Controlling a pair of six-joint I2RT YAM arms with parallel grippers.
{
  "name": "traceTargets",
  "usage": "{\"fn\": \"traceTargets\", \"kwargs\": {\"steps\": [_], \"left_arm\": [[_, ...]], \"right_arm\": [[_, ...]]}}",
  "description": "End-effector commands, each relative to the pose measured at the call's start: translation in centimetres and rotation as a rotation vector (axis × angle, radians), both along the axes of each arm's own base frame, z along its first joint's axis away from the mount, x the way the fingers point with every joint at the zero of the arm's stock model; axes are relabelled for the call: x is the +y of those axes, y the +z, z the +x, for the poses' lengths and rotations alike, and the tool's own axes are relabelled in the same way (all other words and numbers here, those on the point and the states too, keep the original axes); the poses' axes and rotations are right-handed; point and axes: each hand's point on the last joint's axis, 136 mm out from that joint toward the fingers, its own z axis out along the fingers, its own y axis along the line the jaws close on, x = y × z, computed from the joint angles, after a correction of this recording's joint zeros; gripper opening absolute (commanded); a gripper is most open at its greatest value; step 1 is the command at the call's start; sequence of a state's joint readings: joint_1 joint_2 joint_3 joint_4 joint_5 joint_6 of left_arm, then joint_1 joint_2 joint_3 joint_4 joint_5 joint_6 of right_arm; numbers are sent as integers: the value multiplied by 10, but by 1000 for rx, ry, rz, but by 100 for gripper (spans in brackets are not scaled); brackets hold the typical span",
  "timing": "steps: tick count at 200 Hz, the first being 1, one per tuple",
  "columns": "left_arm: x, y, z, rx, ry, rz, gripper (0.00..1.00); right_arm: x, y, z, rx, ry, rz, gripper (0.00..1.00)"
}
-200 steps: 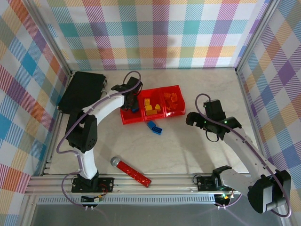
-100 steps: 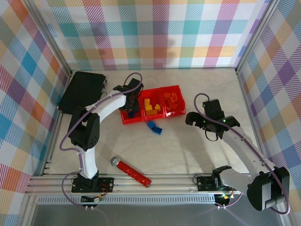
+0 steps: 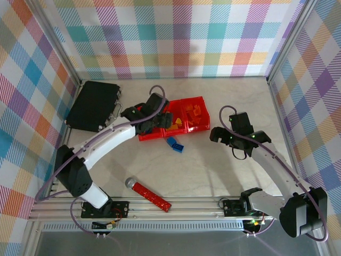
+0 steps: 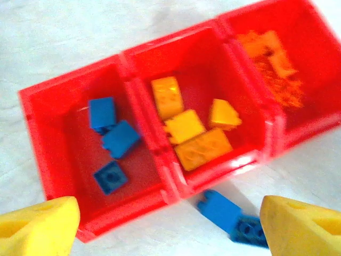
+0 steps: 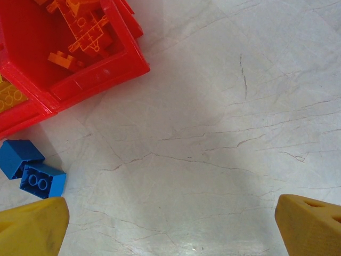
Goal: Sort the legos into containers by color
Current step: Place the lego in the container, then pick up the lego from the center of the table.
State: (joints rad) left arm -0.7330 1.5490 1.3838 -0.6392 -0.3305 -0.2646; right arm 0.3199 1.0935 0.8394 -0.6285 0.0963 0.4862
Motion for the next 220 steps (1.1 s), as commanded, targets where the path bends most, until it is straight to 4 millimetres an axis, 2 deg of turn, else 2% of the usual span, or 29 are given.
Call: {"fn": "traceTargets", "kwargs": {"steps": [1,26,47,84,108,171,220], "left_arm": [[-2,-26,-20,56,13,23,90],[-18,-54,-44,132,17,-2,94],[-36,-78,-57,172,6,-7,96],[-67,-110,-67,264,4,-21,96],[-78,-130,-67,316,22,-37,94],[-85,-148,-71,376,53,-61,87],[-88,-163,-69,406,170,-130,88]], "right_arm": [[0,9,5,-25,-6,10,99],[0,11,4,-25,-7,16,99],[1,12,2,-24,-2,22,99],[-2,15,-5,-37,-6,22,99],[-4,14,-8,-40,-9,20,99],[-6,11,-8,-36,-6,2,99],[-5,7,-7,-28,1,2,99]]}}
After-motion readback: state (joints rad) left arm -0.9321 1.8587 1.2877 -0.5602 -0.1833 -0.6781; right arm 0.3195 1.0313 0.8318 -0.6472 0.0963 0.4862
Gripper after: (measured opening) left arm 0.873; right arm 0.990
